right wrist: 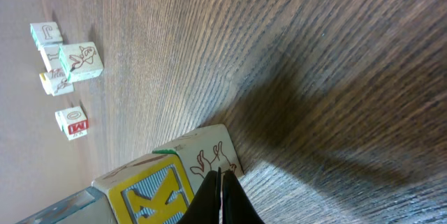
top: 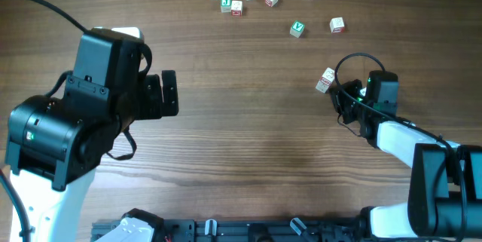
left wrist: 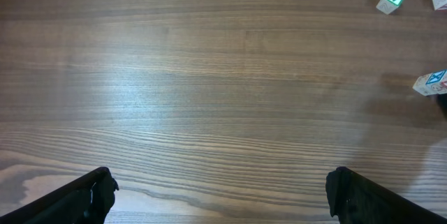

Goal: Form a tower

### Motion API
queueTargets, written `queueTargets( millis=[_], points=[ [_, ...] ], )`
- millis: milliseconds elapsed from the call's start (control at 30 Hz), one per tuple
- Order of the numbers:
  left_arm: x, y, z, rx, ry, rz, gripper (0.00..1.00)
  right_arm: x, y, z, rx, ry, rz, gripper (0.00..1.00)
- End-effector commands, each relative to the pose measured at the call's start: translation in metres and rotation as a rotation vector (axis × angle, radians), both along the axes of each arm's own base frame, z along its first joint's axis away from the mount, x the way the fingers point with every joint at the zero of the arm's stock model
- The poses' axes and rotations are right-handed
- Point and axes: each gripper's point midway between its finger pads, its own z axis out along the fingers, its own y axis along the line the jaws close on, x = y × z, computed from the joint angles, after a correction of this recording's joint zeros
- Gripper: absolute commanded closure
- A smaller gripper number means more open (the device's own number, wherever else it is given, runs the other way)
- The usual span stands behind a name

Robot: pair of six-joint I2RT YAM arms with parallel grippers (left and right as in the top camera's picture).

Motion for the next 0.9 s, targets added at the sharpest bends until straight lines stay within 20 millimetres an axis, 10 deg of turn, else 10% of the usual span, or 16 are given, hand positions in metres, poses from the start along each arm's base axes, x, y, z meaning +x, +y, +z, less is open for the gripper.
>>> queueTargets(
  millis=[0, 867],
  points=[
    [0.0002, 0.0036, 0.0011, 0.005, -0.009, 0.021, 0.0, -0.0015, 0.0055, -0.0031, 0.02, 0.01, 0.014, 0.96],
    [0.0002, 0.0036, 0.0011, 0.005, -0.009, 0.021, 0.0, -0.0007, 0.0103, 0.0, 0.042, -0.001, 0.035, 0.96]
  ],
)
